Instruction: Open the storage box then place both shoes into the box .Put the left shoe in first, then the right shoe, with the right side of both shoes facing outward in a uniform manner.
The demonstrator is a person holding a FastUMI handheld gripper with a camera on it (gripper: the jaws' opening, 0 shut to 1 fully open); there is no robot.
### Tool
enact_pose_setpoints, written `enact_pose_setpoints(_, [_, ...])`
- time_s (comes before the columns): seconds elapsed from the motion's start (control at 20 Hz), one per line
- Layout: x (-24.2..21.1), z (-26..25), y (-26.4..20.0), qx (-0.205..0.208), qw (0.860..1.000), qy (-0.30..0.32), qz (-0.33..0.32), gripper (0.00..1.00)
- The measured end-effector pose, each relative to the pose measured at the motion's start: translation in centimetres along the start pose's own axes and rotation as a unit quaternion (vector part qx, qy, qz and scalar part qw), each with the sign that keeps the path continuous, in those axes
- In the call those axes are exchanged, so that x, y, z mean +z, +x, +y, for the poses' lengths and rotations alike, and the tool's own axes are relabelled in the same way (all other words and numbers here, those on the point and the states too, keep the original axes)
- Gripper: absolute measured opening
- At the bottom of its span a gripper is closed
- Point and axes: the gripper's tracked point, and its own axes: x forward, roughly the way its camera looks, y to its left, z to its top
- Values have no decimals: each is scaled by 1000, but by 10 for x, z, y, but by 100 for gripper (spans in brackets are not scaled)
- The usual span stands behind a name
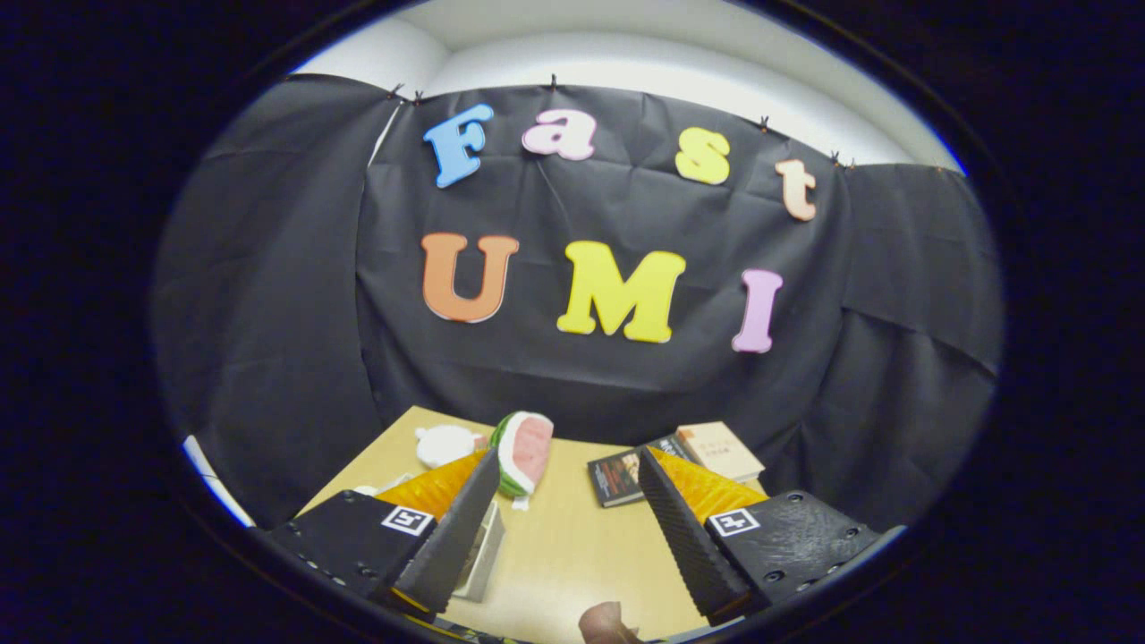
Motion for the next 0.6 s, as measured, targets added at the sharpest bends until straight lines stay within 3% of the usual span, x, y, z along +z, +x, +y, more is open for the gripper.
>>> enact_pose_setpoints(0.25, [29, -11, -41, -12, 996, 22, -89, 95])
enact_pose_setpoints(0.4, [25, -17, -41, 6, 994, 52, -95, 95])
enact_pose_setpoints(0.6, [25, -21, -47, -3, 994, 59, -95, 95])
